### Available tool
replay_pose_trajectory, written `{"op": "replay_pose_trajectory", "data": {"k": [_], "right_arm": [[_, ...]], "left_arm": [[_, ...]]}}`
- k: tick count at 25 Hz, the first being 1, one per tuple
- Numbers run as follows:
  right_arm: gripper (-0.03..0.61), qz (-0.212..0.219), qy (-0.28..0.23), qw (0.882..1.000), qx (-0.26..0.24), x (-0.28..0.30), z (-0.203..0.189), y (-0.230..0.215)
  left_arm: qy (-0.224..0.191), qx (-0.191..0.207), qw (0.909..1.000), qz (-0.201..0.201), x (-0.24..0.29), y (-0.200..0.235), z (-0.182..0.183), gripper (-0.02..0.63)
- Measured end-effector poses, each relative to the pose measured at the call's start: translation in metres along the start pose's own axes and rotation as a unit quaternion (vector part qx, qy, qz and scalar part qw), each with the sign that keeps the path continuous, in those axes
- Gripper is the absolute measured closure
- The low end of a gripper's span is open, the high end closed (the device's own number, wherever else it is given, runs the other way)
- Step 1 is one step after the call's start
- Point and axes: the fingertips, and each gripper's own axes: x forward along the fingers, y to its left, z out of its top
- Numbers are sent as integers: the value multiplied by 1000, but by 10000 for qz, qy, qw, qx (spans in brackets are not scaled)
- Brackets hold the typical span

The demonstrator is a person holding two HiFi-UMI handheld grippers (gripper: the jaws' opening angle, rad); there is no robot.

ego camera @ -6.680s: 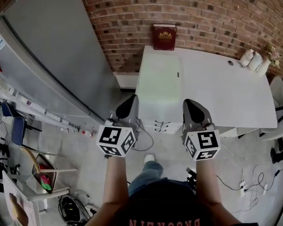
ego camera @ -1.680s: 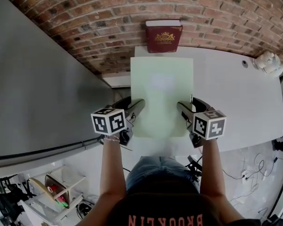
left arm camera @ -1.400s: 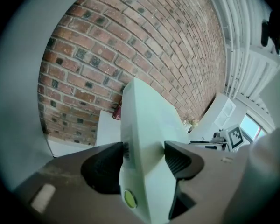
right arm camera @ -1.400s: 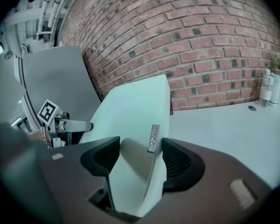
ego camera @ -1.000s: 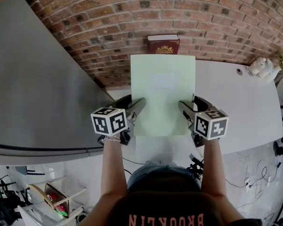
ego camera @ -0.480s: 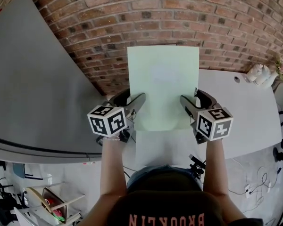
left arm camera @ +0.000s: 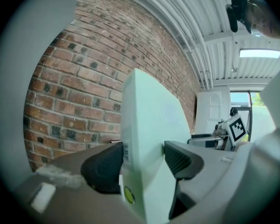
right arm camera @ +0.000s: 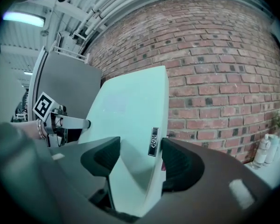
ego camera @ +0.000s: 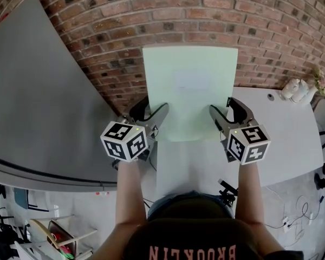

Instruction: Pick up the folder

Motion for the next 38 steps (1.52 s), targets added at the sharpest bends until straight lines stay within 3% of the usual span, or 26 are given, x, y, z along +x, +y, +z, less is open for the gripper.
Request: {"op": "replay_pose_trajectory", "data": {"k": [8, 21, 38], "right_arm": [[301, -177, -641, 9968, -449, -13, 28, -5], [305, -315, -1356, 9860, -920, -31, 52, 2], [321, -311, -1577, 9821, -980, -39, 61, 14]], "left_arm": [[-636, 627, 9960, -40, 0, -15, 27, 324], [-1151, 1085, 9874, -3, -13, -29, 50, 325], [-1410, 1211, 9826, 63, -26, -31, 62, 325]]}}
